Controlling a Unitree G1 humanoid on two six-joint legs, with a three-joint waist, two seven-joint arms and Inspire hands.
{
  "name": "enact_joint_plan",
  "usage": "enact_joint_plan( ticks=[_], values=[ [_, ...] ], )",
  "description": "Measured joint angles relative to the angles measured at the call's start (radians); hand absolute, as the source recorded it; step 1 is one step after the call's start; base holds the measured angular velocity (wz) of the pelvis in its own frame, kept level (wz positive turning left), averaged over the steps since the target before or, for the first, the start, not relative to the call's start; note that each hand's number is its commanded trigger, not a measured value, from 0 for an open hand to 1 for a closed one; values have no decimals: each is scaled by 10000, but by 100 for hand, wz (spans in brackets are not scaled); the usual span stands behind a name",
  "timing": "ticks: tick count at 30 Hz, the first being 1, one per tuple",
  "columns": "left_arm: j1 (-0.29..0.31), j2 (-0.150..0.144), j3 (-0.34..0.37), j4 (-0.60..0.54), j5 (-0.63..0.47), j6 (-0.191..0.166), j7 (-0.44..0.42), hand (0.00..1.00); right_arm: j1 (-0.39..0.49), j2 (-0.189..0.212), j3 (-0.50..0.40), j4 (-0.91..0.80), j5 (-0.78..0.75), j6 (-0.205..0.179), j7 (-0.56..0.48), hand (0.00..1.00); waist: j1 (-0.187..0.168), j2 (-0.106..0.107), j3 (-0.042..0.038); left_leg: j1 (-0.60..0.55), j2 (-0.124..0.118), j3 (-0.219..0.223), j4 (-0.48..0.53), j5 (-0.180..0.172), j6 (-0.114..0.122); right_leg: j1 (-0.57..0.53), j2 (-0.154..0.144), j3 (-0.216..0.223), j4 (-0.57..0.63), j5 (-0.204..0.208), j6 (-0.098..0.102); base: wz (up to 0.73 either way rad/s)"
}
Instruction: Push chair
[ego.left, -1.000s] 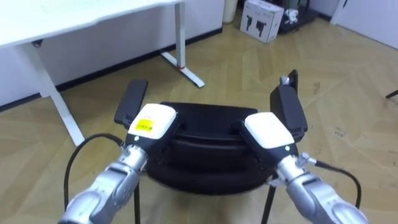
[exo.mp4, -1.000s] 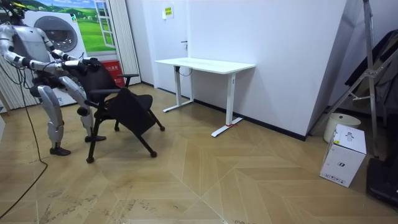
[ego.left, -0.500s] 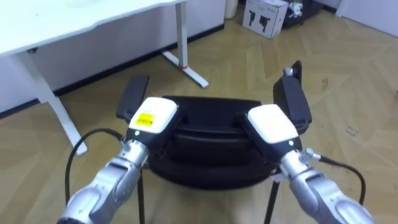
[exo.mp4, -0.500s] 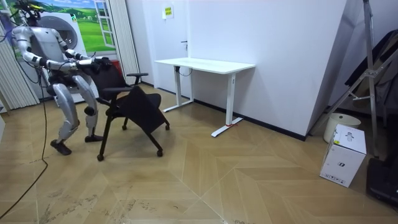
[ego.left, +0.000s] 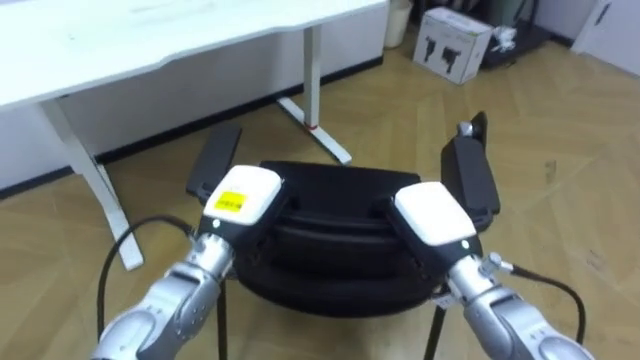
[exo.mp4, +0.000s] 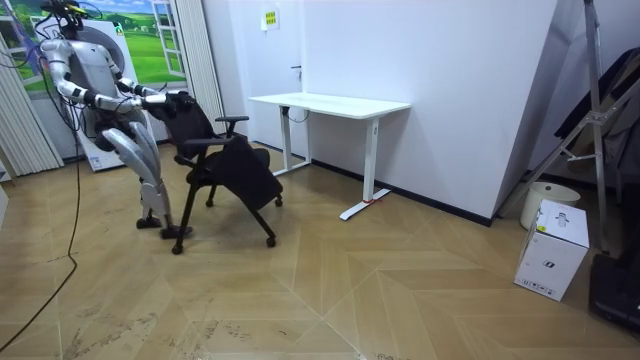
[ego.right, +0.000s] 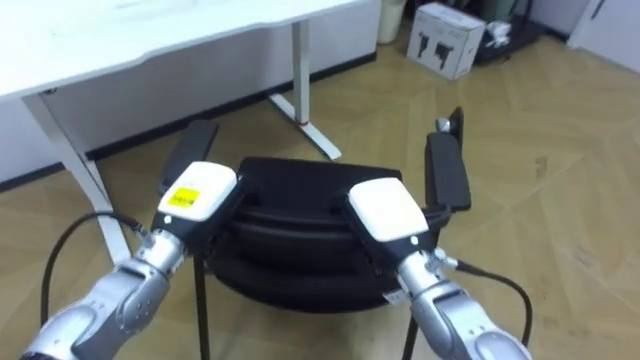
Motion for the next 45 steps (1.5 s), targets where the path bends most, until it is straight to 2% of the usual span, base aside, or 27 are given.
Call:
enact_joint_plan(
  ticks=[1, 3, 4, 5, 7, 9, 10, 12, 16, 19, 22, 23, 25, 27, 28, 30, 32, 34, 35, 36, 37, 38, 39, 41, 43, 44, 45],
  values=[
    [8, -12, 0, -4, 0, 35, -3, 100, -31, 14, -1, 20, 0, 0, 55, 100, 14, 61, -22, 88, 139, -54, 27, -110, -99, 90, 135, -60, 22, -64, -101, 29],
    [36, -3, 74, -88, 0, 97, -5, 100, -180, 83, -57, 29, -10, 1, 269, 100, 119, 174, -88, 189, 560, -29, 588, -379, -416, 256, 530, -287, 413, -452, -682, 20],
    [29, -3, 117, -104, 0, 102, -7, 100, -236, 114, -66, 41, -2, 6, 327, 100, 155, 124, -58, 127, 605, 124, 989, -353, -452, 306, 550, -277, 586, -583, -811, 26],
    [12, -4, 130, -97, -1, 114, -68, 100, -238, 147, -75, 79, 12, 7, 394, 100, 156, 29, 13, -137, 813, 355, 2129, -111, -700, 544, 641, -288, 798, -883, -944, 31],
    [84, 3, 128, -103, -9, 98, -135, 100, -146, 160, -73, 85, 60, -47, 409, 100, 281, -54, 59, -775, 1164, 438, 3999, 760, -1016, 915, 695, -451, 1040, -1301, -1107, 28],
    [125, 10, 136, -88, -13, 67, -130, 100, -129, 154, -73, 111, 57, -94, 424, 100, 392, -94, 62, -1435, 1677, 901, 5607, 2141, -1059, 1281, 760, -621, 1251, -1765, -1262, 22],
    [125, -2, 141, -89, -13, 66, -130, 100, -130, 153, -75, 110, 58, -93, 422, 100, 436, -118, 58, -1568, 1807, 1013, 5820, 2374, -1038, 1366, 765, -671, 1244, -1837, -1274, 24],
    [104, 5, 156, -159, -11, 73, -75, 100, -142, 151, -86, 91, 77, -86, 371, 100, 524, -282, 114, -2240, 2122, 1106, 5991, 2349, -1017, 1643, 733, -919, 1120, -2050, -1395, 28],
    [108, -51, 117, -131, -21, 137, 23, 100, -127, 132, -86, 110, 73, -80, 284, 100, 421, -549, 116, -3171, 2044, 1297, 4466, 2347, -1017, 2151, 481, -1423, 596, -2161, -1542, 40],
    [100, -67, 104, -222, -3, 192, 147, 100, -129, 76, -80, 42, 51, -72, 103, 100, 421, -651, 82, -3680, 1748, 1688, 1981, 2376, -1054, 2392, 451, -1626, 78, -2183, -1514, 28],
    [125, -104, 104, -344, -3, 294, 214, 100, -137, 27, -105, -89, -71, -21, 53, 100, 431, -687, 47, -3877, 1239, 2039, -455, 2848, -1122, 2594, 441, -1840, -216, -2222, -1576, 16],
    [190, -105, 107, -462, -4, 343, 213, 100, -128, 4, -106, -160, -79, 6, 50, 100, 442, -695, 46, -3867, 1071, 2281, -1134, 3139, -1083, 2698, 453, -1912, -296, -2330, -1486, 7],
    [292, -93, 130, -711, -4, 428, 188, 100, -110, -57, -107, -346, -67, 54, 103, 100, 560, -619, -25, -3861, 852, 2630, -1763, 3592, -895, 2765, 453, -1926, -327, -2587, -1003, -2],
    [446, -20, 167, -991, 8, 467, 149, 100, -17, -74, -107, -493, -25, 54, 105, 100, 724, -754, -33, -3580, 353, 2884, -2382, 4135, -438, 2995, 384, -1884, -313, -2966, -283, 0],
    [450, -9, 163, -993, 10, 459, 146, 100, 10, -71, -105, -502, -1, 54, 111, 100, 797, -833, -36, -3445, 238, 2994, -2545, 4256, -264, 3072, 346, -1843, -310, -3056, -117, 0],
    [454, 14, 162, -996, 10, 451, 115, 100, 14, -54, -98, -493, 57, 54, 185, 100, 941, -969, -59, -3024, -311, 3323, -2931, 4522, 188, 3457, 220, -1813, -247, -3337, 407, 2],
    [457, 12, 160, -992, 10, 454, 57, 100, 14, -44, -99, -449, 82, 44, 192, 100, 1235, -1104, -108, -2831, -615, 3296, -2848, 4553, 466, 3553, 56, -1748, 170, -3470, 842, -18],
    [421, 39, 159, -986, 9, 484, -1, 100, -73, -12, -82, -379, 168, 43, 308, 100, 1468, -1196, -106, -2621, -772, 3193, -2644, 4600, 694, 3273, -115, -1366, 1598, -3321, 1256, -4],
    [374, 75, 160, -989, 10, 497, -77, 100, -80, 57, -84, -336, 233, 53, 350, 100, 1457, -1300, -108, -2602, -835, 3014, -2179, 4208, 752, 2776, -274, -966, 3055, -2956, 1363, 36],
    [307, 61, 159, -948, 7, 546, -183, 100, -119, 71, -86, -286, 237, 54, 377, 100, 1415, -1254, -122, -2559, -683, 2633, -1662, 3797, 719, 2104, -271, -442, 4709, -2311, 1209, 41],
    [306, 43, 162, -917, 3, 576, -191, 100, -177, 89, -87, -239, 232, 46, 414, 100, 1414, -1224, -100, -2466, -669, 2546, -1535, 3618, 703, 1802, -489, -362, 5453, -2243, 917, 26],
    [351, -102, 163, -845, -2, 695, -199, 100, -208, 97, -87, -140, 206, 28, 450, 100, 1471, -1103, -23, -2213, -663, 2414, -1412, 3359, 631, 1385, -1278, -251, 6410, -2520, 608, 31],
    [374, -176, 161, -789, -2, 734, -189, 100, -209, 95, -87, -17, 160, -44, 398, 100, 1378, -953, 33, -2047, -630, 2082, -1355, 3218, 507, 1186, -2026, -208, 6366, -2616, 694, 40],
    [305, -81, 154, -809, -4, 671, -179, 100, -292, 124, -86, 115, 168, -192, 348, 100, 1356, -959, 67, -2014, -489, 1675, -1175, 3024, 250, 887, -2719, 56, 5011, -2613, 889, 55],
    [268, 115, 250, -862, -8, 554, -147, 100, -420, 361, -85, 198, 108, -184, 318, 100, 1430, -1014, 124, -2101, -188, 1338, -686, 2657, -115, 748, -2740, 92, 2489, -2305, 1028, 44],
    [313, 167, 415, -868, 18, 470, -166, 100, -492, 455, -87, 259, 32, -182, 306, 100, 1447, -974, 160, -2338, 12, 1030, -99, 2348, -391, 894, -2411, 66, 1758, -1830, 1067, 23],
    [340, 65, 425, -834, 122, 473, -186, 100, -504, 429, -87, 366, 54, -185, 274, 100, 1643, -811, -4, -2319, 426, 1006, -8, 2226, -352, 1196, -2059, -416, 1158, -1779, 855, 17]
  ],
)
